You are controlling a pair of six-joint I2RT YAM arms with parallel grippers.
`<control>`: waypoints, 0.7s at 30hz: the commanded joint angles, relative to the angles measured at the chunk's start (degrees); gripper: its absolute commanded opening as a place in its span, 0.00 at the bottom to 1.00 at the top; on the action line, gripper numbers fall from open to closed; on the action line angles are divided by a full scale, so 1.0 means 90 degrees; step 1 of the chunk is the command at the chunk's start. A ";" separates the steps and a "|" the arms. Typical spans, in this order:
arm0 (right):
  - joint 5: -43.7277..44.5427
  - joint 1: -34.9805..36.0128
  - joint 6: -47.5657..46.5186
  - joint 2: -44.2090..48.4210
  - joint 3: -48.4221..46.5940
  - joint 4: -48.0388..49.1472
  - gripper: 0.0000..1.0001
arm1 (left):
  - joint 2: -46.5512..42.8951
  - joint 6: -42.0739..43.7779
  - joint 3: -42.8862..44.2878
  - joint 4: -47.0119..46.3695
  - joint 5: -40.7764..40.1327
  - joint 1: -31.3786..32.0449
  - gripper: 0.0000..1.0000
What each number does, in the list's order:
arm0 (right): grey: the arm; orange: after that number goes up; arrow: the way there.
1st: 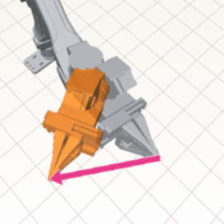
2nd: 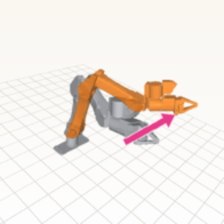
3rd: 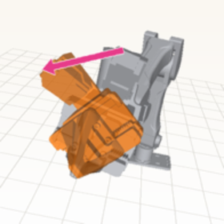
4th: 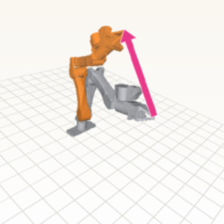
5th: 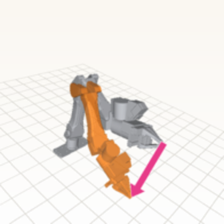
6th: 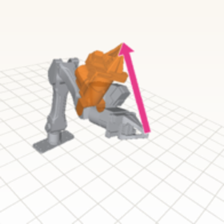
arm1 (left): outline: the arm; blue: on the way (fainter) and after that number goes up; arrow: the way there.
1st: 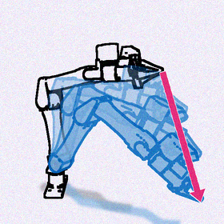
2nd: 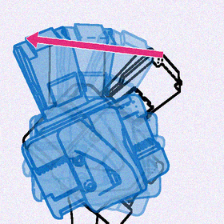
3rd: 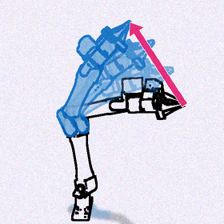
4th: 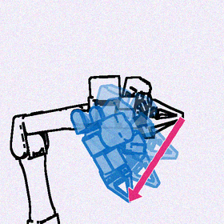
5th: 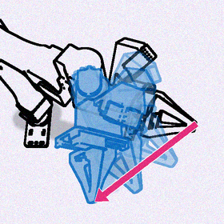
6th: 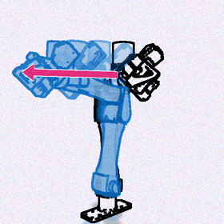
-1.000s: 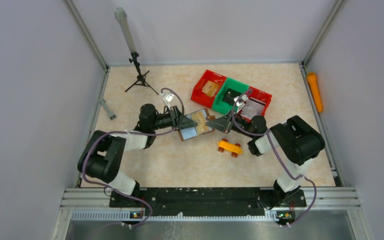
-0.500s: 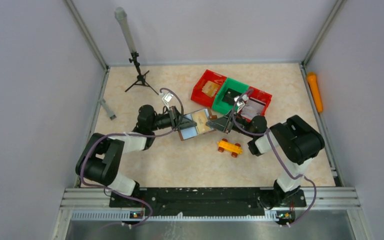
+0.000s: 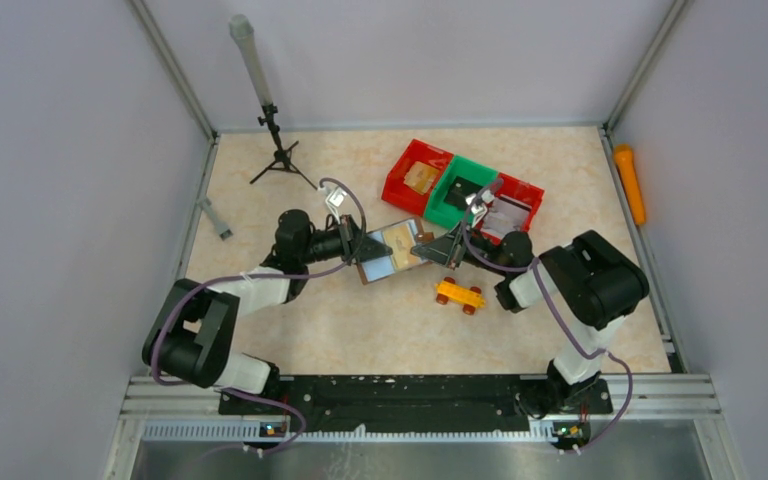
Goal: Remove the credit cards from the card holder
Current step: Remove the credit card from the card holder.
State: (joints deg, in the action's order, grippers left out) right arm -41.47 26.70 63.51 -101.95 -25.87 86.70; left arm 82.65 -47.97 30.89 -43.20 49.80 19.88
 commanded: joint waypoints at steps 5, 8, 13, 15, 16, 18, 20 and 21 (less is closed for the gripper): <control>0.0067 -0.0172 -0.0094 0.0259 0.0090 0.0672 0.12 | -0.0321 0.0358 0.0065 0.0324 -0.0278 -0.0204 0.00; 0.0084 -0.0183 -0.0101 0.0252 0.0092 0.0680 0.10 | -0.0305 0.0351 0.0072 0.0332 -0.0259 -0.0216 0.00; 0.0023 -0.0183 0.0041 0.0120 0.0066 0.0914 0.07 | -0.0044 0.0157 0.0131 0.0069 0.0000 -0.0207 0.12; -0.0031 -0.0183 0.0167 0.0024 0.0052 0.1110 0.07 | 0.0052 0.0059 0.0134 -0.0105 0.0082 -0.0207 0.25; -0.0034 -0.0183 0.0213 -0.0018 0.0043 0.1173 0.07 | 0.0076 0.0039 0.0139 -0.0116 0.0095 -0.0207 0.29; -0.0055 -0.0173 0.0264 -0.0058 0.0035 0.1256 0.07 | 0.0092 0.0021 0.0148 -0.0112 0.0101 -0.0198 0.39; -0.0040 -0.0164 0.0268 -0.0042 0.0046 0.1286 0.06 | 0.0140 0.0032 0.0159 -0.0086 0.0110 -0.0197 0.43; -0.0034 -0.0164 0.0268 -0.0032 0.0057 0.1286 0.05 | 0.0167 0.0048 0.0182 -0.0040 0.0106 -0.0197 0.45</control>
State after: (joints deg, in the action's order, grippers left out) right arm -40.84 25.34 65.08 -102.19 -25.43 85.62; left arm 83.33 -47.90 30.89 -40.88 49.95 18.39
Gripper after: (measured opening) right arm 0.097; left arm 0.422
